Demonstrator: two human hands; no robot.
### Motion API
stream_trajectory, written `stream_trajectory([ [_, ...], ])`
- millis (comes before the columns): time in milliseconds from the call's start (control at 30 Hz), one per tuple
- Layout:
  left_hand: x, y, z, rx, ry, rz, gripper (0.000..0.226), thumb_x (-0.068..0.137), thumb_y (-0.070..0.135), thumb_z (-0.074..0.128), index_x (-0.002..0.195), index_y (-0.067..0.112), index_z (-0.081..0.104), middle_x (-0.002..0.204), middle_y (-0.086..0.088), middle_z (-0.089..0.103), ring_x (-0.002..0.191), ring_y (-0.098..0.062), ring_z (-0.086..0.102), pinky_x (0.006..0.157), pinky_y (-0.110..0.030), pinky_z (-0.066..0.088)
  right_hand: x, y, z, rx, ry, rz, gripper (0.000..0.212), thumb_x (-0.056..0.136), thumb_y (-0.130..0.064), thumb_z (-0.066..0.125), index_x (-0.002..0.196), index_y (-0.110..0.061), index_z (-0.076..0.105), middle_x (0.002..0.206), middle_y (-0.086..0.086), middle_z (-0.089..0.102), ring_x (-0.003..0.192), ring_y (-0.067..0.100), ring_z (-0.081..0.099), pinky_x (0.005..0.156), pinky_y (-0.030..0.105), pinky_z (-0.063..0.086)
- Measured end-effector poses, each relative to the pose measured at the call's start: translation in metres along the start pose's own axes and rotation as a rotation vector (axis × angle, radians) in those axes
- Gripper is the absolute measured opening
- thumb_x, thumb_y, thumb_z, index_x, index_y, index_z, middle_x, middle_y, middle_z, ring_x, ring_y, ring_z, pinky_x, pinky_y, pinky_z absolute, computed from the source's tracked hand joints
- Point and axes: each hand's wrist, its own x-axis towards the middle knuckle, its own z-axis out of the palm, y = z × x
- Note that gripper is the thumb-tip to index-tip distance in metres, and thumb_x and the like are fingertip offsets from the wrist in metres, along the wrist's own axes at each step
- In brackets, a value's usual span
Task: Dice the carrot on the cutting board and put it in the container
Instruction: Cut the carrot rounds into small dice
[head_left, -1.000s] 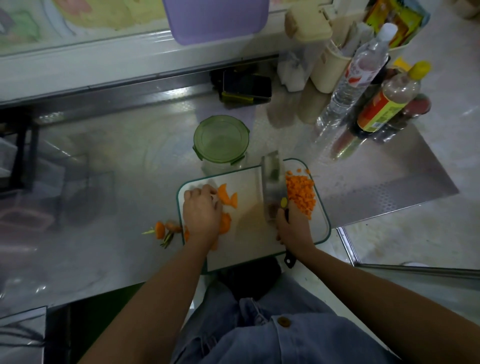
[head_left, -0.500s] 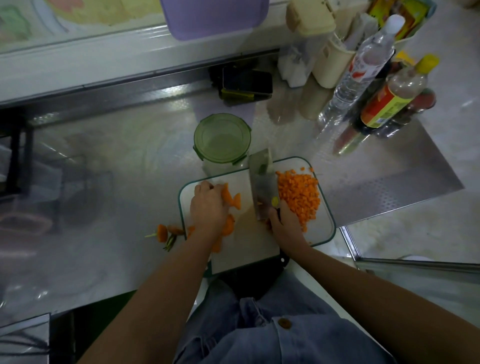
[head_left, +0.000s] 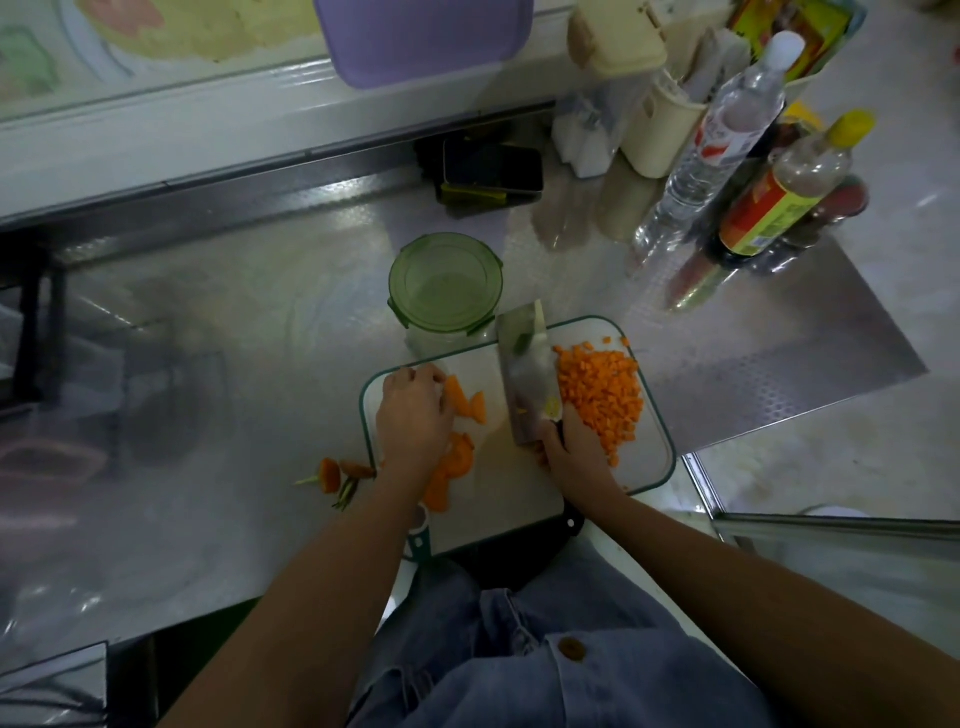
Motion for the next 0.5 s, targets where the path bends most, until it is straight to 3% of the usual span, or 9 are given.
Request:
stream_trajectory([
  [100, 0.0020, 0.0003, 0.0022, 0.046, -0.072, 0.038, 0.039, 0.089, 0.017, 0.057, 0.128, 0.017, 0.056, 0.118, -0.014, 0.049, 0.112, -0.031, 0.048, 0.081, -0.041, 0.047, -0.0003, -0.0017, -0.0003, 0.004, -0.013, 0.008, 0.016, 0.099, -0.017, 0.041, 0.103, -0.004, 0.050, 0.081, 0.016, 0.060, 0.073, 0.030, 0.059, 0.069, 0.053, 0.048],
  [500, -0.0001, 0.0047, 0.0024, 0.019, -0.098, -0.007, 0.024, 0.078, 0.022, 0.064, 0.100, 0.015, 0.063, 0.100, -0.006, 0.055, 0.089, -0.025, 0.057, 0.067, -0.034, 0.047, 0.0016, -0.0034, -0.0007, -0.006, -0.035, 0.008, 0.011, 0.099, -0.018, 0.042, 0.102, -0.010, 0.048, 0.084, 0.008, 0.059, 0.079, 0.026, 0.059, 0.070, 0.043, 0.046],
])
